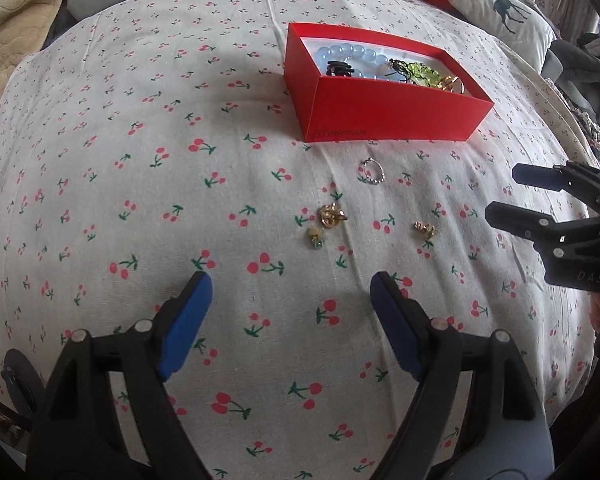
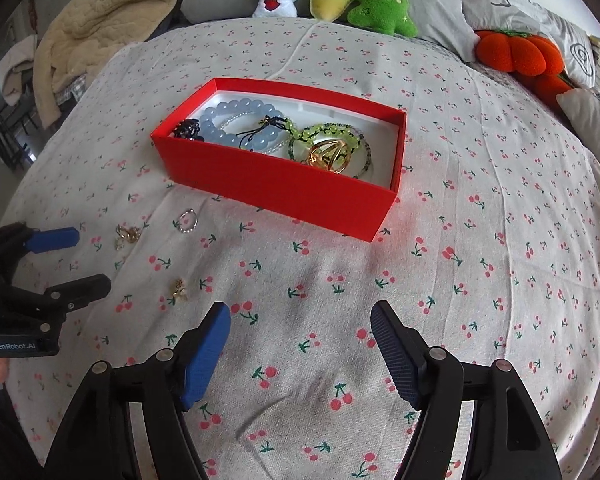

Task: Organize jewelry
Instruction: 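Move both open tools back over the small earrings and silver ring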

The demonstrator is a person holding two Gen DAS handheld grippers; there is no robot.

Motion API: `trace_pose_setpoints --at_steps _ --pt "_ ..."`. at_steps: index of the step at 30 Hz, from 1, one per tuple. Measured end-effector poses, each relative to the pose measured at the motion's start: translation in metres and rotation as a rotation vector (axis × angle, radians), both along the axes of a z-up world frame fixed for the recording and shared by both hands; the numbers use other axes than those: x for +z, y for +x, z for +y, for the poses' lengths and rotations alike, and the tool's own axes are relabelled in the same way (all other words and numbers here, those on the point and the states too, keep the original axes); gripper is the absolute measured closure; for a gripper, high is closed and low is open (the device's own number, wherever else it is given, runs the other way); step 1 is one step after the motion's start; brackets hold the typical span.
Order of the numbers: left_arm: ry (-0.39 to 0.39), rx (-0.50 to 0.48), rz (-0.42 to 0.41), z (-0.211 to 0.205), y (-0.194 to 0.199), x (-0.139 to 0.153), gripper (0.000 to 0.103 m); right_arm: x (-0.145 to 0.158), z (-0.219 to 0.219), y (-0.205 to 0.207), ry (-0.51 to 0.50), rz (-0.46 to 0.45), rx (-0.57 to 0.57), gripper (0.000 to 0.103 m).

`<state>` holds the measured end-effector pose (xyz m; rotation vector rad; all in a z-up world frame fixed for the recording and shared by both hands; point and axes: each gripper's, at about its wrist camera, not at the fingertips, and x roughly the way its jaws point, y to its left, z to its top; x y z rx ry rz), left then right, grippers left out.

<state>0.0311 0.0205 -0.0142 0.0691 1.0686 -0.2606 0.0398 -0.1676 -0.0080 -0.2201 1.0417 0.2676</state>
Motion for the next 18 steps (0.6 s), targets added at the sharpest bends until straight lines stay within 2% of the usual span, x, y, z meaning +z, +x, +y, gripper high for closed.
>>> trace_pose_setpoints --at_steps 5,8,10,18 --pt "-0.016 -0.042 -0.055 -0.003 -0.001 0.002 0.022 -0.005 0.012 -0.003 -0.026 0.007 0.036 0.029" --pt "-0.048 -0.075 -0.078 -0.007 0.003 0.004 0.03 -0.005 0.016 -0.004 -0.026 0.008 0.049 0.029" --pt "-0.051 -0.096 -0.087 -0.01 0.006 0.003 0.042 -0.005 0.017 -0.004 -0.025 0.008 0.053 0.029" --pt "-0.043 -0.129 -0.112 -0.021 0.013 0.001 0.056 -0.005 0.014 -0.004 -0.016 0.015 0.044 0.029"
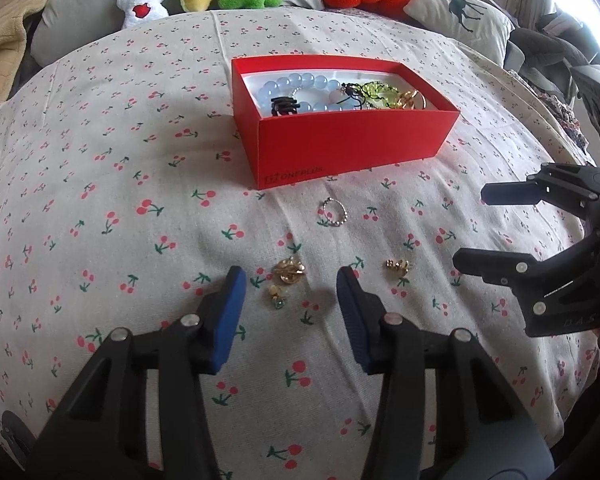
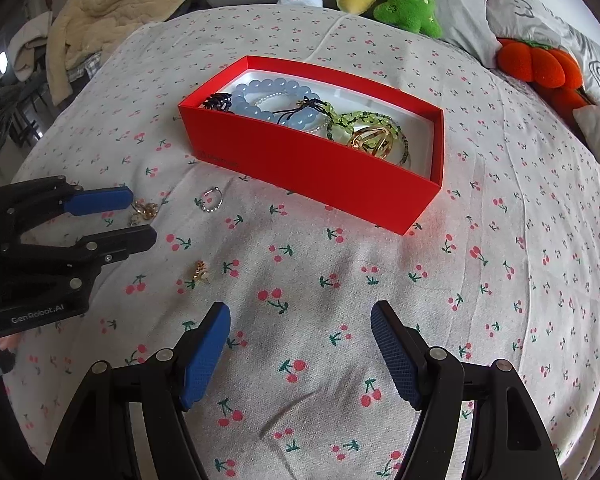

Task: Organize jewelry
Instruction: 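Move both open tools back over the small earrings and silver ring, then close the left tool on a small gold earring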

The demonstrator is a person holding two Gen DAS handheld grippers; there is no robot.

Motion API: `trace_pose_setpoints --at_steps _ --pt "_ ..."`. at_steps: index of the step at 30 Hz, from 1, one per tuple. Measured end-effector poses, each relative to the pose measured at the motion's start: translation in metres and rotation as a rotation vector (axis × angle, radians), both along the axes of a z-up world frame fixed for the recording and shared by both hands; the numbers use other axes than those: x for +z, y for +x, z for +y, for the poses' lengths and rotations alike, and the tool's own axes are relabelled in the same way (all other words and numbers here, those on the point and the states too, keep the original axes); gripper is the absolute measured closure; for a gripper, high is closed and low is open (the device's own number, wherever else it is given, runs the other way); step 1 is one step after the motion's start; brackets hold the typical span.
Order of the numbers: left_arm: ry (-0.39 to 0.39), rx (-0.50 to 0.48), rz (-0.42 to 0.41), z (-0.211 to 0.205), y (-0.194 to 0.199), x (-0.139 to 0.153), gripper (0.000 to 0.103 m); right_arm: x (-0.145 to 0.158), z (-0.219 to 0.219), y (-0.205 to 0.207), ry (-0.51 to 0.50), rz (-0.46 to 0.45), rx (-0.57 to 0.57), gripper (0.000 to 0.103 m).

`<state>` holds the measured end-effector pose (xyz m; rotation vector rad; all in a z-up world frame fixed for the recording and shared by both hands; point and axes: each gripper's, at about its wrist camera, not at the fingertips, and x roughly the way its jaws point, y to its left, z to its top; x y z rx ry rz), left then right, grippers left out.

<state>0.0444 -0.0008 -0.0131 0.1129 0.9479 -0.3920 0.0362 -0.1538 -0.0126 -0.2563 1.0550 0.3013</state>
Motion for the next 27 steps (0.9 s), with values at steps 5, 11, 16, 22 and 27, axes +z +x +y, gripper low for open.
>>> trace_pose_setpoints --at_steps 5,11,16,22,27 --pt "0.007 -0.002 -0.002 -0.004 0.002 -0.001 0.068 0.0 0.0 -0.001 0.002 0.003 -0.002 0.029" --pt "0.021 -0.008 -0.016 -0.008 0.002 -0.001 0.076 -0.003 0.002 -0.001 -0.004 0.01 0.008 0.029" --pt "0.029 0.0 -0.012 -0.008 0.001 0.001 0.086 -0.002 0.003 -0.002 -0.001 0.007 0.013 0.029" --pt "0.001 0.044 0.018 0.002 0.001 0.014 0.086 0.0 0.006 -0.001 0.008 0.005 0.015 0.029" --pt "-0.016 0.093 0.024 0.013 0.0 0.028 0.086 0.003 0.013 0.005 0.033 -0.012 0.018 0.029"
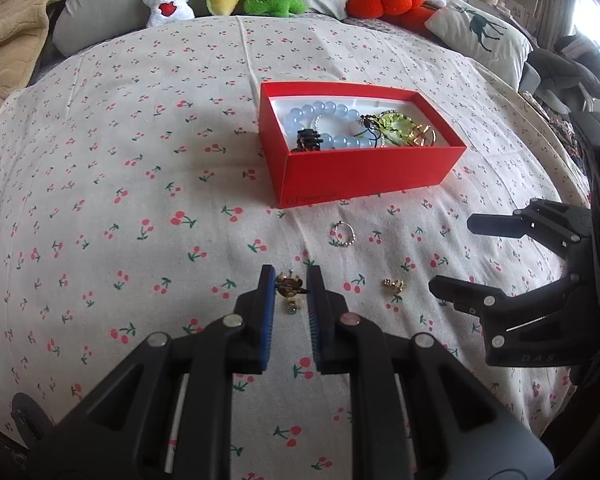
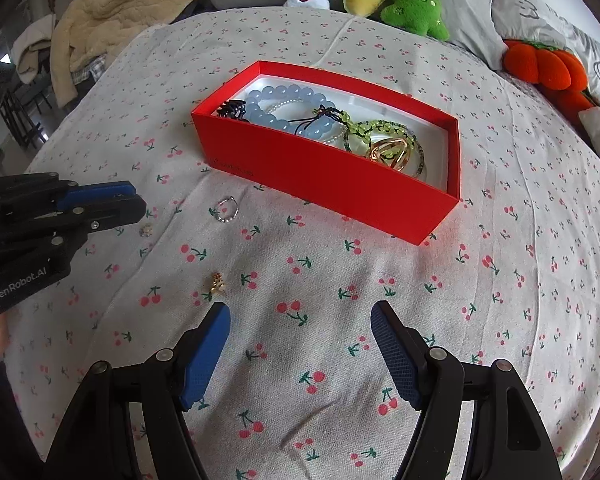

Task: Organize jewelry
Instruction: 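Close the left tool on a small gold earring, then grasp the silver ring with the right tool while the left tool holds the earring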

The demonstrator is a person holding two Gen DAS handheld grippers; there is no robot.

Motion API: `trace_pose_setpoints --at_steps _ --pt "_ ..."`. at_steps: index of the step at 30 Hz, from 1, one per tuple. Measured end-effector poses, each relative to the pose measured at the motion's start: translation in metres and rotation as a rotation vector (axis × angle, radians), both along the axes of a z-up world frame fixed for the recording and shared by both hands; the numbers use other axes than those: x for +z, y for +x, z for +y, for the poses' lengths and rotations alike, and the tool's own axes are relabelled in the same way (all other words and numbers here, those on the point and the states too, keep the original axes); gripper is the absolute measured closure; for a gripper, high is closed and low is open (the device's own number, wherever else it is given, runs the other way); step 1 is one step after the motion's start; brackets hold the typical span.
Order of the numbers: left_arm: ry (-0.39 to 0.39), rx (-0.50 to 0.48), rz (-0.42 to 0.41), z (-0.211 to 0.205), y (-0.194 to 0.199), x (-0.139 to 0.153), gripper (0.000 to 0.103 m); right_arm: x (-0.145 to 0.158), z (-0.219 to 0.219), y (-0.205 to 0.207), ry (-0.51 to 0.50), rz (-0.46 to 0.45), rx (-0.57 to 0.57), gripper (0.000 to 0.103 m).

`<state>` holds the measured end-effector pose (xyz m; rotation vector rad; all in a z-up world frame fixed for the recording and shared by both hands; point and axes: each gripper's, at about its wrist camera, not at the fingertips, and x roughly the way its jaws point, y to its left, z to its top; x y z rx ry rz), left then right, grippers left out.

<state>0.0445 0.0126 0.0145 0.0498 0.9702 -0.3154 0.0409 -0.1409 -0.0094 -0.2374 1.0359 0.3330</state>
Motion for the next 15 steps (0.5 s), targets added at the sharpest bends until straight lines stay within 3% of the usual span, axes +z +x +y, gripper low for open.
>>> trace_pose_setpoints --at_steps 8,15 --pt "0.071 0.127 0.061 0.015 0.003 -0.005 0.086 -0.006 0.021 0.015 0.027 -0.005 0.021 0.029" --pt "0.06 0.193 0.131 0.027 0.005 -0.012 0.086 -0.024 0.041 0.025 0.034 0.034 0.011 0.031"
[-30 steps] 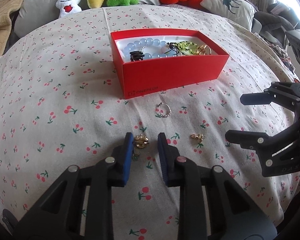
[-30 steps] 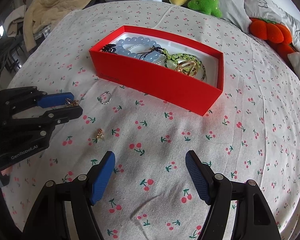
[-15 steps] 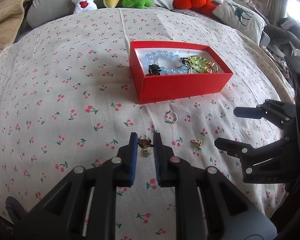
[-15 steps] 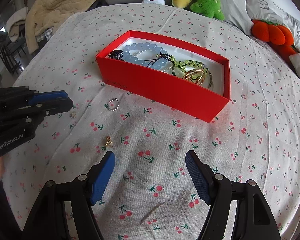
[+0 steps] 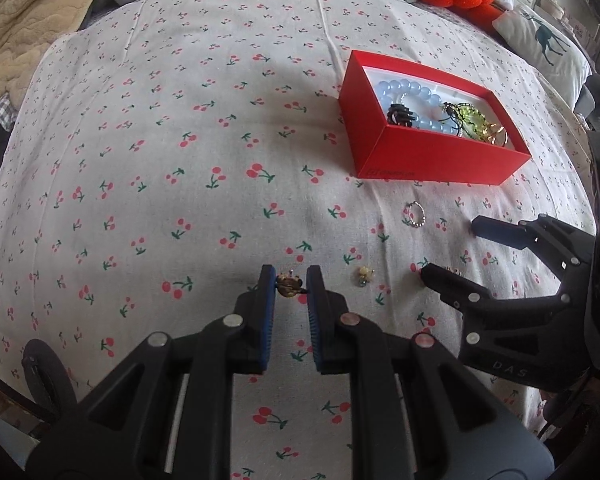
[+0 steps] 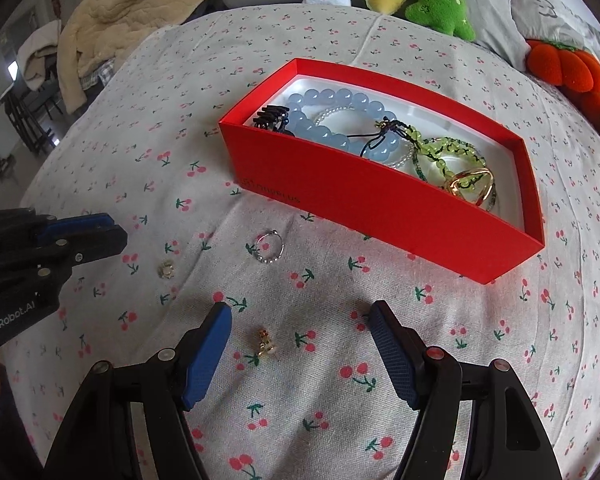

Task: Organize jewelry
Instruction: 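Grasp the silver ring with the right tool while the left tool holds the earring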

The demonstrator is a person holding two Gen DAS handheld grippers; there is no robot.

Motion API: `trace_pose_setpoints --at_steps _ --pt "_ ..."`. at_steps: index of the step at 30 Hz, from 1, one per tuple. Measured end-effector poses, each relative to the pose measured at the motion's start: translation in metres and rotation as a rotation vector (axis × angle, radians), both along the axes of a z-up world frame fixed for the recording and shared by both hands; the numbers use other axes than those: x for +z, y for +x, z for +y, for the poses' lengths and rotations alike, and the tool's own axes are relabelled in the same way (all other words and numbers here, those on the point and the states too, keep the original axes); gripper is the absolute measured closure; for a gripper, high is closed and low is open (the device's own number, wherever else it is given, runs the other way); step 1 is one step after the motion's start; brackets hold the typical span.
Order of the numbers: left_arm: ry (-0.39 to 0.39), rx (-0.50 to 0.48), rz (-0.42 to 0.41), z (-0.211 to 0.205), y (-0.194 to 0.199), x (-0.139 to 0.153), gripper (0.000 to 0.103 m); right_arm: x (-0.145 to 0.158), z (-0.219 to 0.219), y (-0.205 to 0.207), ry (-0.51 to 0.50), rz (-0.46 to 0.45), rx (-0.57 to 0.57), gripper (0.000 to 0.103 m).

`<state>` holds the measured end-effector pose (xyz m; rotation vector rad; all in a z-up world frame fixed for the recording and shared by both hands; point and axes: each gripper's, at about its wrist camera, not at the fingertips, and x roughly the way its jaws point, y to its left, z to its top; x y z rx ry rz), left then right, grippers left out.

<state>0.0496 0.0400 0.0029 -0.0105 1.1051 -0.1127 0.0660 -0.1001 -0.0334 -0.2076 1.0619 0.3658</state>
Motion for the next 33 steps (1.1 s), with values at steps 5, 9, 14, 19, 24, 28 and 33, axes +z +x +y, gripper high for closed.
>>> trace_pose_setpoints --at_steps 5,9,14,19,24,28,33 --pt "-0.018 0.009 0.006 0.003 0.003 0.003 0.086 -0.001 0.01 0.006 0.002 -0.022 -0.021 0.042" --pt "-0.036 0.018 0.015 0.006 0.008 0.004 0.086 -0.001 0.015 0.01 0.016 -0.032 -0.04 0.052" --pt "-0.045 0.012 0.018 0.005 0.012 0.004 0.086 -0.001 0.023 0.013 0.023 -0.035 -0.048 0.069" --pt "-0.051 0.012 0.021 0.006 0.013 0.004 0.086 -0.001 0.025 0.015 0.044 -0.026 -0.039 0.086" --pt "-0.056 0.018 0.015 0.008 0.012 0.006 0.086 -0.001 0.024 0.014 0.059 -0.024 -0.043 0.088" --pt "-0.056 0.02 0.012 0.008 0.011 0.006 0.086 0.001 0.021 0.012 0.064 -0.021 -0.044 0.088" --pt "-0.055 0.021 0.007 0.007 0.01 0.007 0.086 0.005 0.013 0.01 0.074 -0.006 -0.057 0.088"
